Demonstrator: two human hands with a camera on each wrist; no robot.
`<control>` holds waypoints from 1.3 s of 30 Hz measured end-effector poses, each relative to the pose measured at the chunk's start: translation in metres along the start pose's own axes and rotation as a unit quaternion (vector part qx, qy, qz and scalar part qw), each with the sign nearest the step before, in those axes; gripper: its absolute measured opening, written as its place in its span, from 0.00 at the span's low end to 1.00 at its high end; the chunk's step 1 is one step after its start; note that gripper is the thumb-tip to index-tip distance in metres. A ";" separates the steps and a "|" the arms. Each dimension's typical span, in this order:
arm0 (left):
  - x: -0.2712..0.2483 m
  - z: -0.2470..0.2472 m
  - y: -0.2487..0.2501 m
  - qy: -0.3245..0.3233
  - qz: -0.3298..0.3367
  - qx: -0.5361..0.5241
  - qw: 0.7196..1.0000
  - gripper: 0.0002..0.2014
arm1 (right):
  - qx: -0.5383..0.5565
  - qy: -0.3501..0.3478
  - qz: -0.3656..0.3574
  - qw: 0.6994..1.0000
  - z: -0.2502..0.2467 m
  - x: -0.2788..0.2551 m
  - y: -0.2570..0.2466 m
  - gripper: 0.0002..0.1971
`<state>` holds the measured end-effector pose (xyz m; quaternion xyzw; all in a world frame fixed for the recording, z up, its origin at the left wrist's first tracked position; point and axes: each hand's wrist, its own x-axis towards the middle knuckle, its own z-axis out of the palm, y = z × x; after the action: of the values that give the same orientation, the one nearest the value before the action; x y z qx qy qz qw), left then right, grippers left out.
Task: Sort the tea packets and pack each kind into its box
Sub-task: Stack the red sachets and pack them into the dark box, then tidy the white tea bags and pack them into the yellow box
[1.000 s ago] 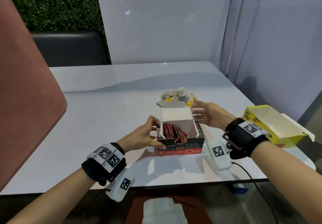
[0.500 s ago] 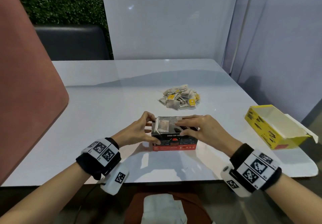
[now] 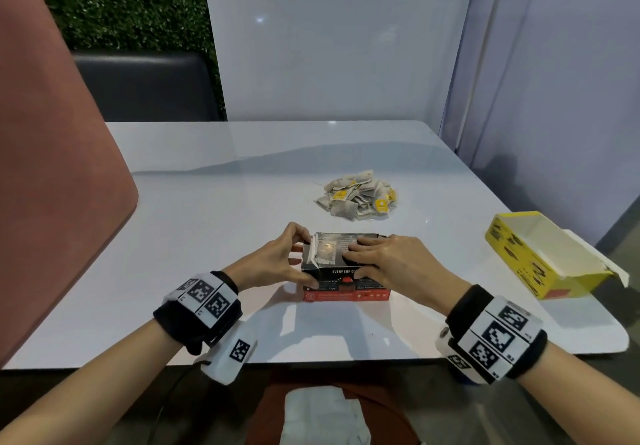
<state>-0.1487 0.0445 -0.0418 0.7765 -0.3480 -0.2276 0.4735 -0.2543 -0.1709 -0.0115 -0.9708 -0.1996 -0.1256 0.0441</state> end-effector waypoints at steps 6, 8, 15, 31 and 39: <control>0.000 0.000 0.005 -0.012 -0.021 0.011 1.000 0.29 | -0.063 0.045 -0.050 0.996 0.004 -0.003 -0.003 0.13; -0.001 0.001 0.009 -0.018 -0.035 0.016 0.999 0.35 | -0.066 0.046 -0.056 0.995 0.007 -0.004 -0.003 0.14; -0.001 0.013 0.022 0.002 0.008 0.170 0.985 0.48 | -0.071 0.051 -0.053 0.995 0.013 -0.010 -0.003 0.23; -0.006 -0.029 0.010 0.117 0.008 0.222 0.968 0.32 | 0.103 0.178 0.139 0.969 -0.003 -0.060 0.049 0.16; -0.009 -0.129 -0.013 0.158 -0.095 0.282 0.941 0.32 | 0.061 -0.051 0.315 0.946 -0.011 -0.052 0.097 0.24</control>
<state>-0.0627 0.1294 0.0048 0.9336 -0.2434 -0.0380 0.2602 -0.2645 -0.2810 -0.0184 -0.9847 0.1074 -0.0433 0.1301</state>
